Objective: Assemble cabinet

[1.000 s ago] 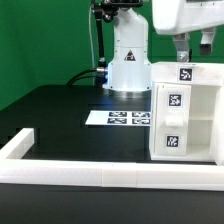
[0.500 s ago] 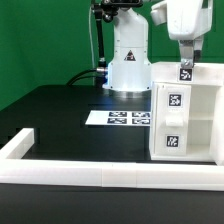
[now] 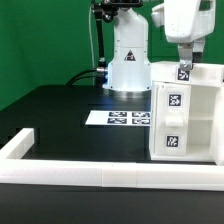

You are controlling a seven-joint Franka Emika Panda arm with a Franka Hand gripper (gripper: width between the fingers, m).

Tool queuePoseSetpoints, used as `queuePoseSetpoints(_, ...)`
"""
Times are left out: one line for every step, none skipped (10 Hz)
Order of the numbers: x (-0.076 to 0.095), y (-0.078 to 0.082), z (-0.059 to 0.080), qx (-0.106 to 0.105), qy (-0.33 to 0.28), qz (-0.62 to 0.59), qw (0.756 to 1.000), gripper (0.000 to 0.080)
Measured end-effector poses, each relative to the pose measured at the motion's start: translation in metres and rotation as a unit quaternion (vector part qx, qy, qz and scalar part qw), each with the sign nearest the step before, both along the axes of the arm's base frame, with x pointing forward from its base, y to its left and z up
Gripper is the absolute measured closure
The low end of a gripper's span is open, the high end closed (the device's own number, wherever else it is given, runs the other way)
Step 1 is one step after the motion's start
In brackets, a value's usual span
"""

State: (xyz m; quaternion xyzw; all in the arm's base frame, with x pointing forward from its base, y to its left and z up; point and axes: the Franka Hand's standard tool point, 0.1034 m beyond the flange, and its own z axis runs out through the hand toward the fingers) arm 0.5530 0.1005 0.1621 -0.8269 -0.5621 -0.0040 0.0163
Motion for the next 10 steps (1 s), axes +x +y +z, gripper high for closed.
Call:
queuePoseSetpoints(-0.0008,0.0004,0.0011,0.0,0.002,-0.011,1.0,0.0151)
queuePoseSetpoints(-0.0013,0.0011,0.0012,0.0,0.003,-0.026,1.0,0.0151)
queuePoseSetpoints(-0.0024,0.0016,0.0002,0.0,0.004,-0.032,0.999,0.0151)
queuePoseSetpoints(-0.0033,0.002,-0.001,-0.001,0.005,-0.033,0.999,0.0151)
queuePoseSetpoints(-0.0028,0.0025,-0.001,0.0,0.004,-0.036,0.999,0.0151)
queuePoseSetpoints(-0.0025,0.0028,-0.001,0.0,0.003,-0.04,0.999,0.0151)
queuePoseSetpoints(-0.0021,0.0029,-0.0009,0.0,0.003,-0.045,0.999,0.0151)
queuePoseSetpoints(-0.002,0.0027,-0.0009,0.0,0.004,-0.05,0.999,0.0151)
queuePoseSetpoints(-0.002,0.0027,-0.0007,-0.001,0.007,-0.057,0.998,0.0151)
queuePoseSetpoints(-0.0031,0.0033,0.0011,-0.002,0.014,-0.071,0.997,0.0151)
